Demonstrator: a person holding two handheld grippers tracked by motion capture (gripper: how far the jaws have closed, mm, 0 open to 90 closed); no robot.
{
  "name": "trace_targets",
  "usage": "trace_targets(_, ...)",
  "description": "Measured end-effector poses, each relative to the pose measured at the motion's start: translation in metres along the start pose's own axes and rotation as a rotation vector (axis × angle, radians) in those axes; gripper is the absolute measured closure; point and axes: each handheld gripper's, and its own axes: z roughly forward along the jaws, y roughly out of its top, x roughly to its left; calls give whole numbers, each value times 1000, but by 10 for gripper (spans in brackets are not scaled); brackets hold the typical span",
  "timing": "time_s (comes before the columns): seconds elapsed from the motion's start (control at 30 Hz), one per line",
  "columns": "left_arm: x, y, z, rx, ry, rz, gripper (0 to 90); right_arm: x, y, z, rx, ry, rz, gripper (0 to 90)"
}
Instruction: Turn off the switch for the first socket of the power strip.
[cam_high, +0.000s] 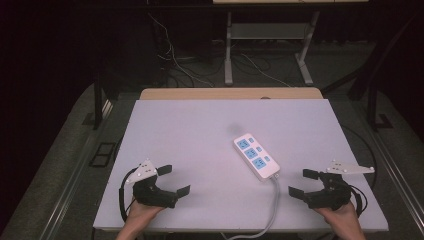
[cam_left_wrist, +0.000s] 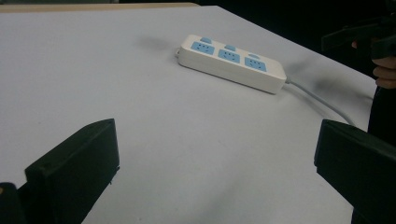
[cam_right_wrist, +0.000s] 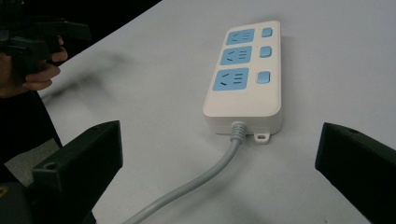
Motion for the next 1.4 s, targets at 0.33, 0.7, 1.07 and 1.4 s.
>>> trace_targets(0.33, 1, 0, 1, 13, -8, -7, 0, 0, 0, 0, 10, 3, 3, 6)
trace_targets(0.7, 2, -1, 1, 14, -10, -13, 0, -1, 0, 1, 12, 10, 4, 6)
trace_targets(1.07, 2, -1, 0, 14, -8, -15, 0, 0, 1, 2, 41, 6, -3, 6)
trace_targets(1.4, 1, -2, 0, 14, -9, -20, 0, 4, 10, 1, 57, 6, -19, 6)
